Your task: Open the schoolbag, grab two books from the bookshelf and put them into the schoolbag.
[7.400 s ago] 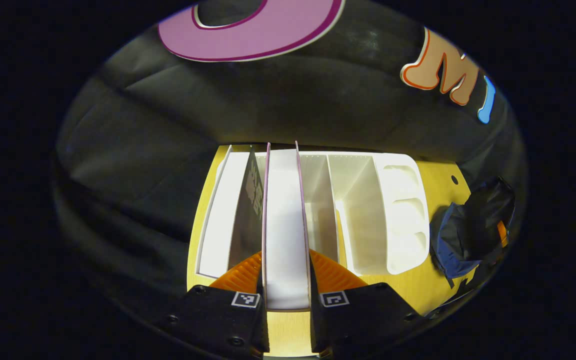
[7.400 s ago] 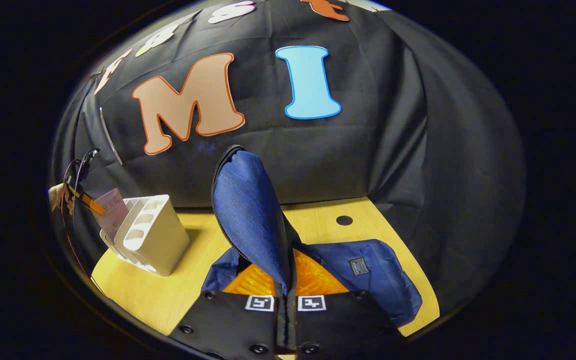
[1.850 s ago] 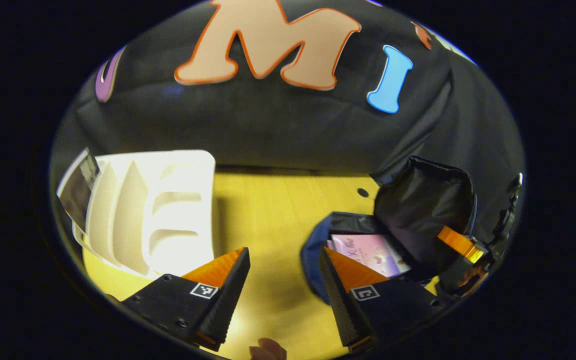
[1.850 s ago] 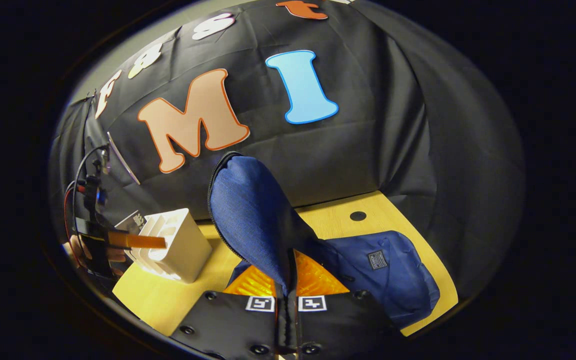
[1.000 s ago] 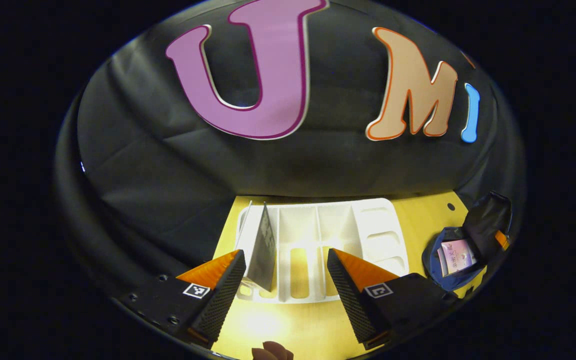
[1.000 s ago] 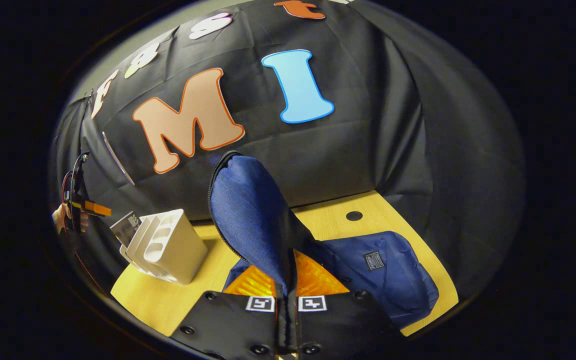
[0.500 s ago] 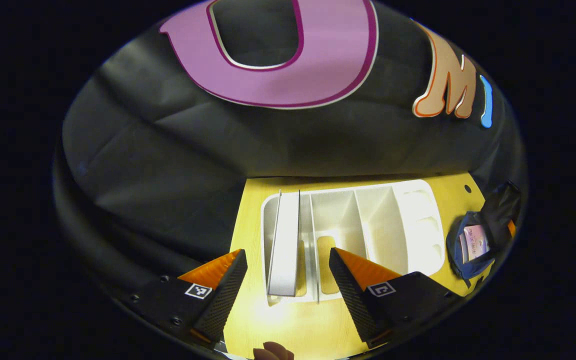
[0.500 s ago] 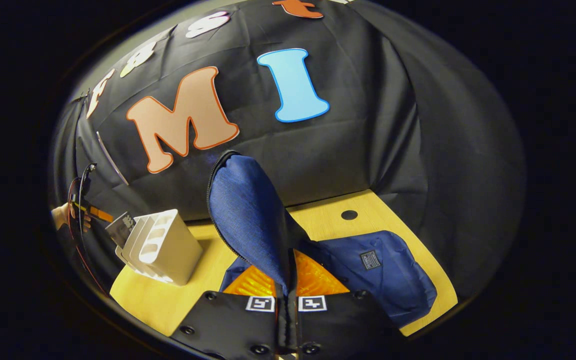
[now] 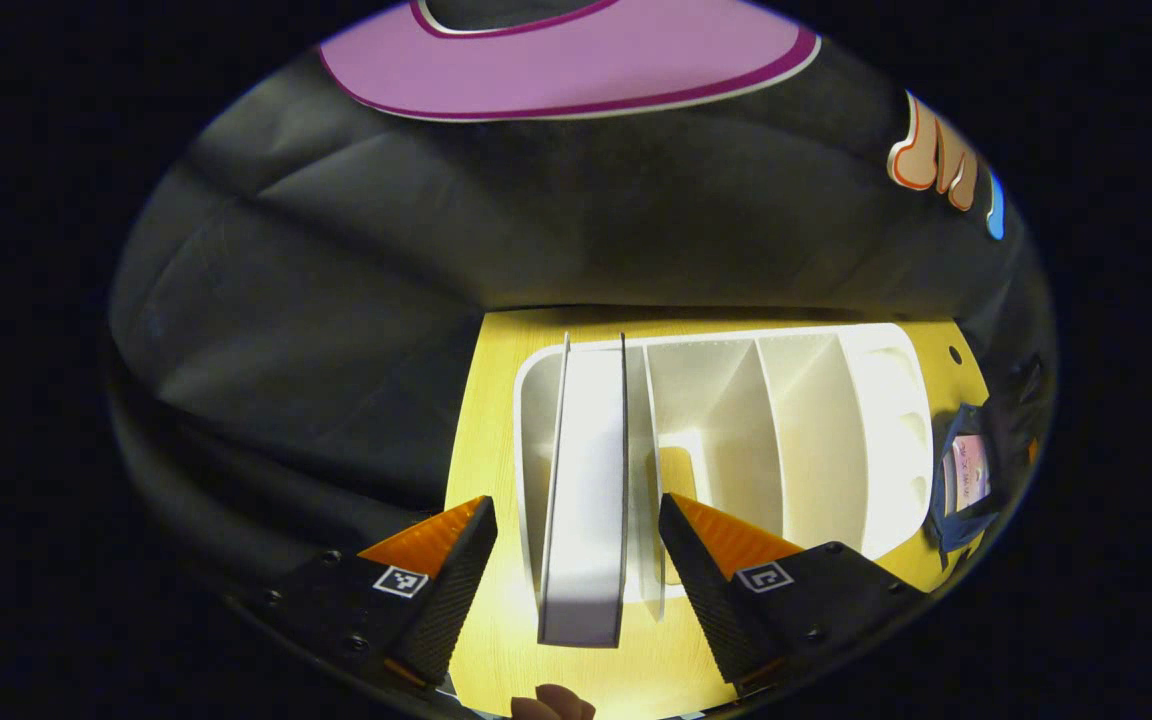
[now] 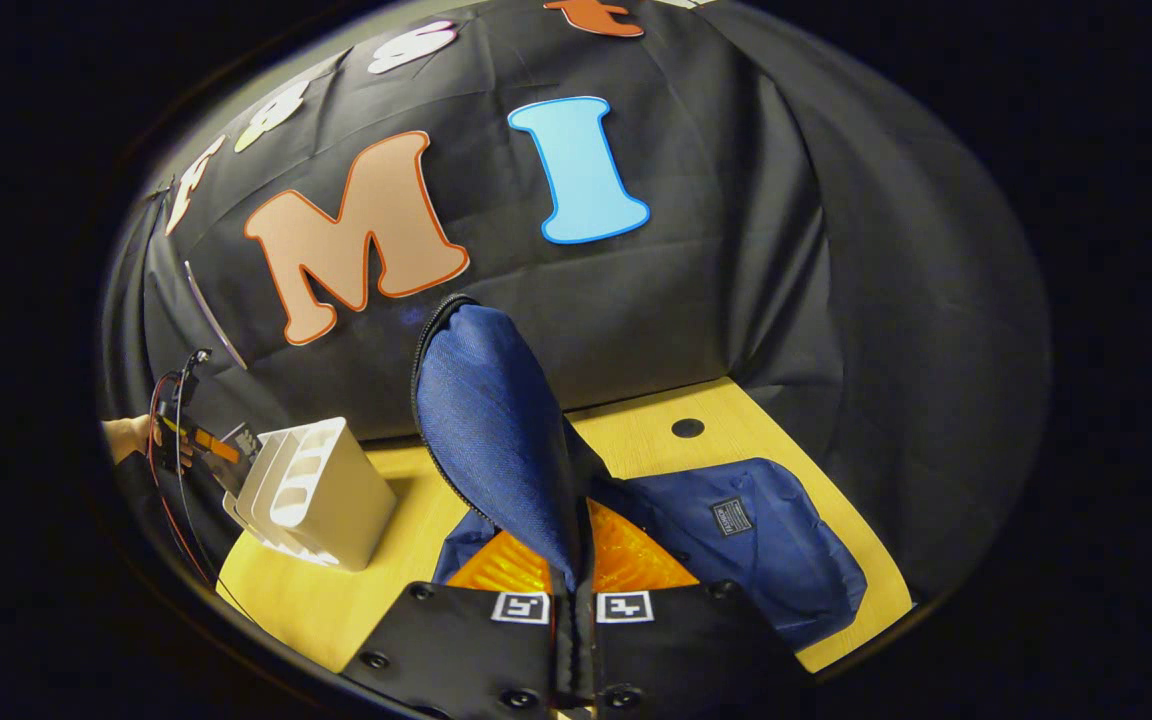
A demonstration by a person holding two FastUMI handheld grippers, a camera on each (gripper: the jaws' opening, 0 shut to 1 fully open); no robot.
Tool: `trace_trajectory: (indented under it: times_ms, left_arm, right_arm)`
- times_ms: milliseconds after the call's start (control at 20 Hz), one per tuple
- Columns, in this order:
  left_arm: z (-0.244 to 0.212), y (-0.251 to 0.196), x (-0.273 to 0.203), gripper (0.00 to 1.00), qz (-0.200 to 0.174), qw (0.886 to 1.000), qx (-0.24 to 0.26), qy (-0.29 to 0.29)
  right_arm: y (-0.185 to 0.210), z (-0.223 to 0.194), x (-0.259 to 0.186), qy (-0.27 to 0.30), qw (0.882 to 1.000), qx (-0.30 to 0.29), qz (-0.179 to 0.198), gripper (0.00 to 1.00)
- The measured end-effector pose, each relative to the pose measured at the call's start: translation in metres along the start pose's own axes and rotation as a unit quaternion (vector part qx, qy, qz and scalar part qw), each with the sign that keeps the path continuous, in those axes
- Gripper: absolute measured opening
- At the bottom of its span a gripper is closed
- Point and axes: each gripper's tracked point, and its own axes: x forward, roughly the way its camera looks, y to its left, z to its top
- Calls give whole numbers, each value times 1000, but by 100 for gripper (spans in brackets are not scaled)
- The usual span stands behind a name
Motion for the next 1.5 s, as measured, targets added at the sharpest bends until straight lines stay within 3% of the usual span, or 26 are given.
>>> trace_trajectory:
  times_ms: [250, 400, 450, 500, 650, 950, 1500]
  left_arm:
    - [-10, 3, 11, 90, -7, 999, 3, 31]
    - [-16, 4, 14, 82, -7, 999, 6, 53]
    - [-18, 5, 15, 85, -6, 998, 6, 62]
    - [-21, 2, 16, 78, -8, 998, 6, 67]
    - [-25, 0, 16, 76, -10, 997, 5, 81]
    - [-38, -8, 19, 38, -10, 993, -5, 118]
    - [-36, -3, -7, 37, -22, 994, -10, 110]
  right_arm:
    - [0, 0, -1, 1, 1000, -6, -3, 3]
    - [0, -1, 0, 2, 1000, -5, -3, 3]
    - [0, -1, 0, 2, 1000, -5, -3, 5]
    - [0, -1, 0, 2, 1000, -6, -3, 3]
    - [-1, 0, 0, 3, 1000, -5, -4, 4]
    - [-1, 0, 0, 5, 1000, -9, -4, 3]
    - [-1, 1, 0, 9, 1000, -9, -3, 5]
